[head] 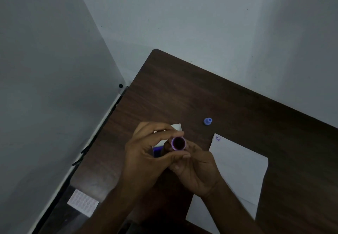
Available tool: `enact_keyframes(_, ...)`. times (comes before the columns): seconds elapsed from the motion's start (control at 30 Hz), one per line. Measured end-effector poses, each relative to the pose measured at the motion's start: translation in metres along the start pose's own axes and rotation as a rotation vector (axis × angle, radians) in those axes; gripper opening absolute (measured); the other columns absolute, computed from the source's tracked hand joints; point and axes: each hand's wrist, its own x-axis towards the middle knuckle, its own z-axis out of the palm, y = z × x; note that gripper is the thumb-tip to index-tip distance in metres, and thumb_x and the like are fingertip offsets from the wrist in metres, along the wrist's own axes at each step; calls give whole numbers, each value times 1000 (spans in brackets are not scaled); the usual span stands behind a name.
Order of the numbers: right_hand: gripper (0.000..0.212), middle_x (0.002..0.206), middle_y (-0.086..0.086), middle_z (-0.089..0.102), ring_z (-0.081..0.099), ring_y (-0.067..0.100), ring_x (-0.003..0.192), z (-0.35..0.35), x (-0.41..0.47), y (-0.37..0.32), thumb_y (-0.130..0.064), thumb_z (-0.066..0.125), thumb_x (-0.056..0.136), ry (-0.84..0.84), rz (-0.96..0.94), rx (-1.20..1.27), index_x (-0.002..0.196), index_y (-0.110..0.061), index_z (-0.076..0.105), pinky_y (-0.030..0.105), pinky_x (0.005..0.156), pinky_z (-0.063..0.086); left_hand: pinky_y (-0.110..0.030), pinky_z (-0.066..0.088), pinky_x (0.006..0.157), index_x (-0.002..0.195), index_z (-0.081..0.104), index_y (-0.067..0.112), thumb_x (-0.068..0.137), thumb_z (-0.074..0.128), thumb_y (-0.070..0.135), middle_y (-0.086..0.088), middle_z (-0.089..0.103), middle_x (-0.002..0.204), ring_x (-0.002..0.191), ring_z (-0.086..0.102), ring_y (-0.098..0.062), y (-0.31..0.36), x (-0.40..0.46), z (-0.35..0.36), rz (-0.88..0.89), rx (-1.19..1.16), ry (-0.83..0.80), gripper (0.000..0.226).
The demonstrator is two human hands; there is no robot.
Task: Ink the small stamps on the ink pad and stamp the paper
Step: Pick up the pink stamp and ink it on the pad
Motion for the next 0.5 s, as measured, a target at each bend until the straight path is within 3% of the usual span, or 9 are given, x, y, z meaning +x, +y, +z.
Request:
enact_keyframes(0.1,36,102,11,73,69,17,85,-18,1,-2,-24,79,71,80,14,-118,103,-9,72,31,82,56,-22,50,88,106,64,20,64,70,54,5,63,105,99,59,-10,-14,-5,0,-58,47,-24,54)
enact_keyframes(0.2,22,95,8,73,66,19,80,-33,4,-9,-26,65,80,283,29,-420,99,-18,74,28,73,55,-32,50,89,113,57,35,60,71,56,10,60,114,106,58,-15,-43,-18,0,-191,67,-87,58)
enact_keyframes(0.3,17,80,-3,70,60,13,73,-46,8,-5,-31,59,86,467,16,-946,96,-25,72,20,62,50,-30,49,91,113,52,50,62,65,66,17,57,119,113,50,-5,-81,-36,8,-358,98,-157,55)
enact_keyframes(0.4,17,83,-10,70,63,2,78,-61,17,12,-40,60,86,579,-19,-1380,91,-26,70,18,68,47,-34,41,101,130,47,43,66,63,67,11,51,134,121,39,-2,-114,-54,20,-409,330,-288,70)
enact_keyframes(0.5,20,98,-4,68,61,8,92,-74,22,29,-30,55,93,583,-53,-1604,100,-18,68,25,83,48,-36,33,103,140,36,36,65,54,75,8,42,144,130,37,-11,-129,-64,33,-338,528,-413,87)
